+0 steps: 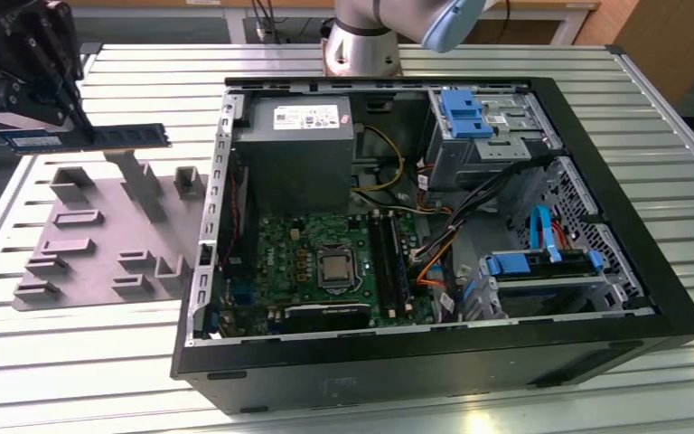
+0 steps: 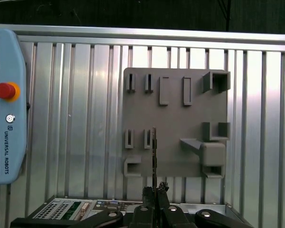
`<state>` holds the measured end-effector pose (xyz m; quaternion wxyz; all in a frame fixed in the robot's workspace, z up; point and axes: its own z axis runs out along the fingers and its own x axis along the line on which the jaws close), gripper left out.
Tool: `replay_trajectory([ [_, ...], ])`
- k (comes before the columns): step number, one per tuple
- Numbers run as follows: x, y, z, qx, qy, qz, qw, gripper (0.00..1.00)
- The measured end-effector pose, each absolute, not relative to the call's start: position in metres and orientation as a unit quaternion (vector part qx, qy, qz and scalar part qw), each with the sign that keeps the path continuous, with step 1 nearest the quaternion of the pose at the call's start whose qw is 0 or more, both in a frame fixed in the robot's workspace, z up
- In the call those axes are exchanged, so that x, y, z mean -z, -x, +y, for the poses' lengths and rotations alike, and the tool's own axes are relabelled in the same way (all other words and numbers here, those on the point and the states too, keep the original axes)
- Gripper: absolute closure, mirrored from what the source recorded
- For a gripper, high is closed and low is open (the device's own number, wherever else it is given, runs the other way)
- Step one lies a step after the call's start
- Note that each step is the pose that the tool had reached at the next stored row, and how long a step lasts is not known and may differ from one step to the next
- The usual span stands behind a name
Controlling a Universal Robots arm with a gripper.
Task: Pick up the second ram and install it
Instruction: 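Pick up the second ram and move it above second insertion slot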
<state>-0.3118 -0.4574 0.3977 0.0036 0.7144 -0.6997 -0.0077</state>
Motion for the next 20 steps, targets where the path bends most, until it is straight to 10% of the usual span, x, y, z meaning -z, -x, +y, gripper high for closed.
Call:
replay_trajectory([
  [20,-0.3977,0.3021,-0.4574,0.008,-0.714,-0.7,0.004,0.86],
])
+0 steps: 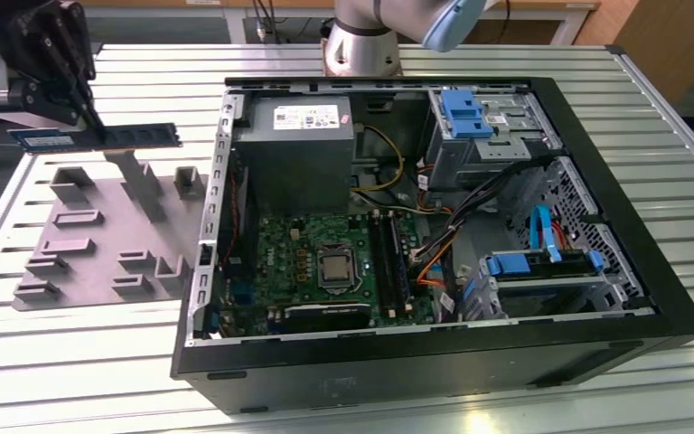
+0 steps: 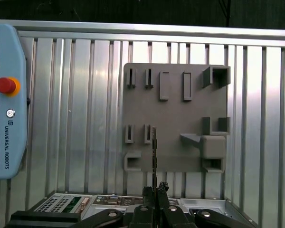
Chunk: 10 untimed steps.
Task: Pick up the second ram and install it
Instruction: 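Pick up the second ram and move it above second insertion slot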
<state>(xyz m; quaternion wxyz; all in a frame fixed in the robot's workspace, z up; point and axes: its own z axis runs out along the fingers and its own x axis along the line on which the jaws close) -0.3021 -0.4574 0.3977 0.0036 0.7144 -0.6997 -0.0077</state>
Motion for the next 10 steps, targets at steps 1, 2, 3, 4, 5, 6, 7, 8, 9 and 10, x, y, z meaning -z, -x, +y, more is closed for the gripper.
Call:
replay_trajectory([
  [1,-0.3977,0.3016,-0.4574,0.008,-0.714,-0.7,0.004,0.86],
  [2,-0.3977,0.3012,-0.4574,0.008,-0.714,-0.7,0.004,0.86],
  [3,-0.3977,0.3008,-0.4574,0.008,-0.714,-0.7,0.004,0.86],
  [4,-0.3977,0.3002,-0.4574,0.008,-0.714,-0.7,0.004,0.86],
  [5,-0.3977,0.2998,-0.4574,0.008,-0.714,-0.7,0.004,0.86],
  [6,-0.3977,0.2994,-0.4574,0.008,-0.714,-0.7,0.004,0.86],
  [7,-0.3977,0.2989,-0.4574,0.008,-0.714,-0.7,0.004,0.86],
  [8,-0.3977,0.2984,-0.4574,0.008,-0.714,-0.7,0.004,0.86],
  [9,-0.3977,0.298,-0.4574,0.008,-0.714,-0.7,0.004,0.86],
  [10,-0.3977,0.2976,-0.4574,0.008,-0.714,-0.7,0.004,0.86],
])
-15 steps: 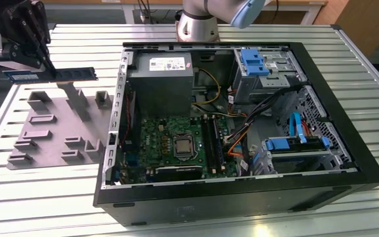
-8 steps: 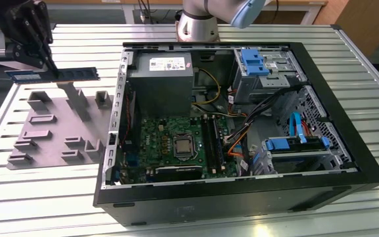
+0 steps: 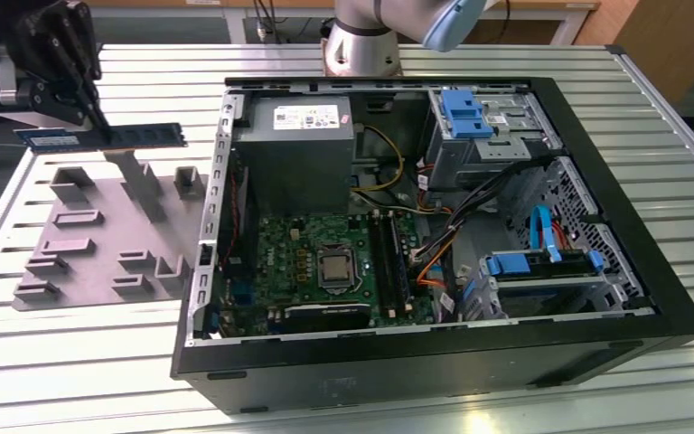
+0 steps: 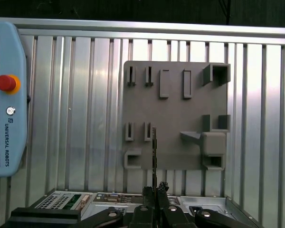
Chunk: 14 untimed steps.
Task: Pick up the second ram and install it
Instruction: 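Pick up the second ram and move it above second insertion slot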
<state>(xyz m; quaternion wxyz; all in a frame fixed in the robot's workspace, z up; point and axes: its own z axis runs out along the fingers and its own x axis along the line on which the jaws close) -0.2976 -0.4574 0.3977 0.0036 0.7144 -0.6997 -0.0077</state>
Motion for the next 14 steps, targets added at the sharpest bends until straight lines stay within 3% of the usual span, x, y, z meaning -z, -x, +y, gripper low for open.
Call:
replay_trajectory([
  [14,-0.3977,0.2916,-0.4574,0.008,-0.714,-0.7,0.004,0.86],
])
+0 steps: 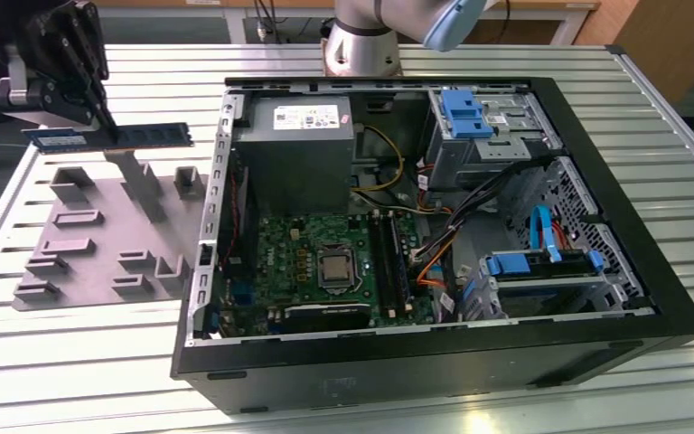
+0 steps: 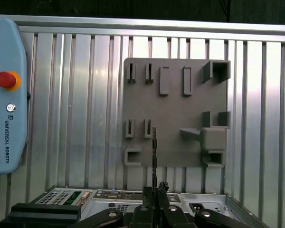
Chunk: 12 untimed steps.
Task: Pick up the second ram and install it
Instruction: 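Pick up the second ram and move it above second insertion slot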
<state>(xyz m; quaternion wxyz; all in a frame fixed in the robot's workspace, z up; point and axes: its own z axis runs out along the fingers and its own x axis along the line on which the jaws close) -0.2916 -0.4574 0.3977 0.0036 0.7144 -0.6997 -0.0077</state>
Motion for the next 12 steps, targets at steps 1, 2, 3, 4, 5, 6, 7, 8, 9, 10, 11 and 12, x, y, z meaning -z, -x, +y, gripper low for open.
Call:
replay_trajectory([
  [1,-0.3977,0.2912,-0.4574,0.008,-0.714,-0.7,0.004,0.86],
  [2,-0.3977,0.2908,-0.4574,0.008,-0.714,-0.7,0.004,0.86],
  [3,-0.3977,0.2904,-0.4574,0.008,-0.714,-0.7,0.004,0.86],
  [4,-0.3977,0.29,-0.4574,0.008,-0.714,-0.7,0.004,0.86],
  [5,-0.3977,0.2896,-0.4574,0.008,-0.714,-0.7,0.004,0.86],
  [6,-0.3977,0.2892,-0.4574,0.008,-0.714,-0.7,0.004,0.86],
  [7,-0.3977,0.2888,-0.4574,0.008,-0.714,-0.7,0.004,0.86],
  [8,-0.3977,0.2883,-0.4574,0.008,-0.714,-0.7,0.004,0.86],
  [9,-0.3977,0.2879,-0.4574,0.008,-0.714,-0.7,0.004,0.86],
  [10,-0.3978,0.2875,-0.4574,0.008,-0.714,-0.7,0.004,0.86],
  [11,-0.3978,0.2871,-0.4574,0.008,-0.714,-0.7,0.004,0.86],
  [12,-0.3977,0.2867,-0.4574,0.008,-0.714,-0.7,0.004,0.86],
])
